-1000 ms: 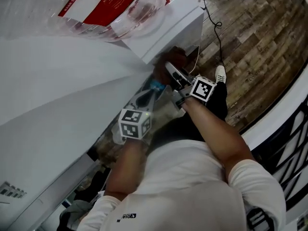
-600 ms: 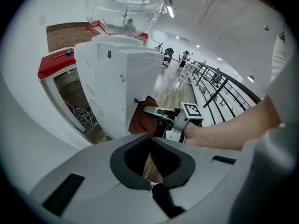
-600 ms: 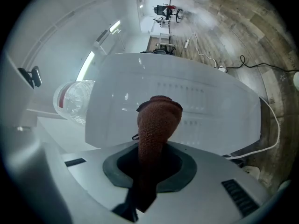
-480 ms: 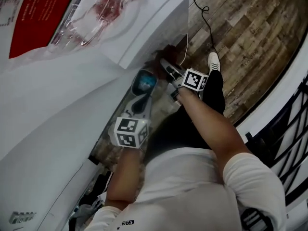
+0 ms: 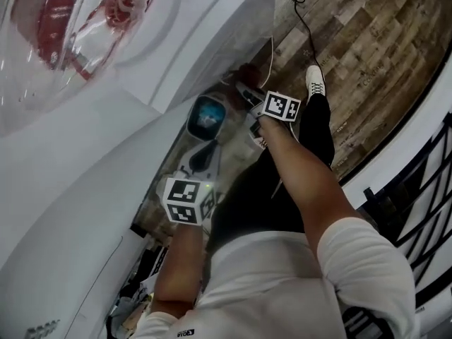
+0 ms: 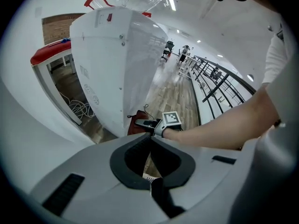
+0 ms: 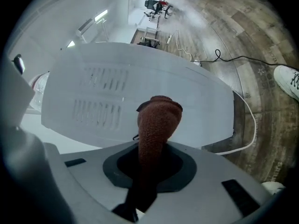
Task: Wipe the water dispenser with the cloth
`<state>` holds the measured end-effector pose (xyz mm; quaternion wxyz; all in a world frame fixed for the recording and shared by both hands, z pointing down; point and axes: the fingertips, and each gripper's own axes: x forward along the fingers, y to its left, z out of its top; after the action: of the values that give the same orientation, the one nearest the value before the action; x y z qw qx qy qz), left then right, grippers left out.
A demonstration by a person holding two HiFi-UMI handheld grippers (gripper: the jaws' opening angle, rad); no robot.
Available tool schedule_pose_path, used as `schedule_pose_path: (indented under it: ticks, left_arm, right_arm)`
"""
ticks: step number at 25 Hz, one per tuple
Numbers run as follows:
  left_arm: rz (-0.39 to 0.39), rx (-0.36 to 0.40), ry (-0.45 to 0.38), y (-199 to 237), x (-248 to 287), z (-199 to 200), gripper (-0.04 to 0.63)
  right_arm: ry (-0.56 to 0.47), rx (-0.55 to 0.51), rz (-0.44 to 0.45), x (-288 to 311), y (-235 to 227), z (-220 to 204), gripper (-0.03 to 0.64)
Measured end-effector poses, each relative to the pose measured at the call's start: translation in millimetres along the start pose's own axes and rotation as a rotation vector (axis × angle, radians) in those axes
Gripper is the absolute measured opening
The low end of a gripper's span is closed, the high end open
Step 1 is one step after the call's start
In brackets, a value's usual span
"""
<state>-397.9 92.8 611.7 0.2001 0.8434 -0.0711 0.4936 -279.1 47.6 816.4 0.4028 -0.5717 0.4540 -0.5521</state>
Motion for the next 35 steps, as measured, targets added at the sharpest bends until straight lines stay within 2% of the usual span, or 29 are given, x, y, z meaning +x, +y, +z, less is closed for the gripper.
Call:
schedule_pose_path:
  ticks: [4,11,16,26,31,35]
  left_arm:
    - [-0.009,0.017,0.034,2.3,9.1,-10.0,-0.011]
    - [-0.029,0.057,0.064,0.8,21.4,-19.0,-0.011]
    - [-0.038,0.077,0.055,-4.4,23.0,-10.8,-0.011]
    - [-0.057,0.072,0.002,-43.7,5.4,38.7,-0.011]
    - [-0.045,0.056,-0.04,-61.6,-5.0,82.4,-0.011]
    - [-0.035,-0.021,-0.095,-78.7,-5.1,124.5,-0.011]
  right_arm:
    - [-0.006,0.011,-0.034,12.5,-25.5,4.1,0.058]
    - [0.068,-0.018,-0.153,19.4,-67.8,1.3,0.058]
    - [0.092,-0.048,-0.18,13.0,-70.6,6.4,0.058]
    - [0.149,-0.109,-0.15,-23.2,-19.3,28.5,0.058]
    - [0.239,-0.228,-0.096,-49.9,29.6,56.7,0.058]
    - [0.305,-0.341,-0.018,-68.8,81.2,99.8,0.058]
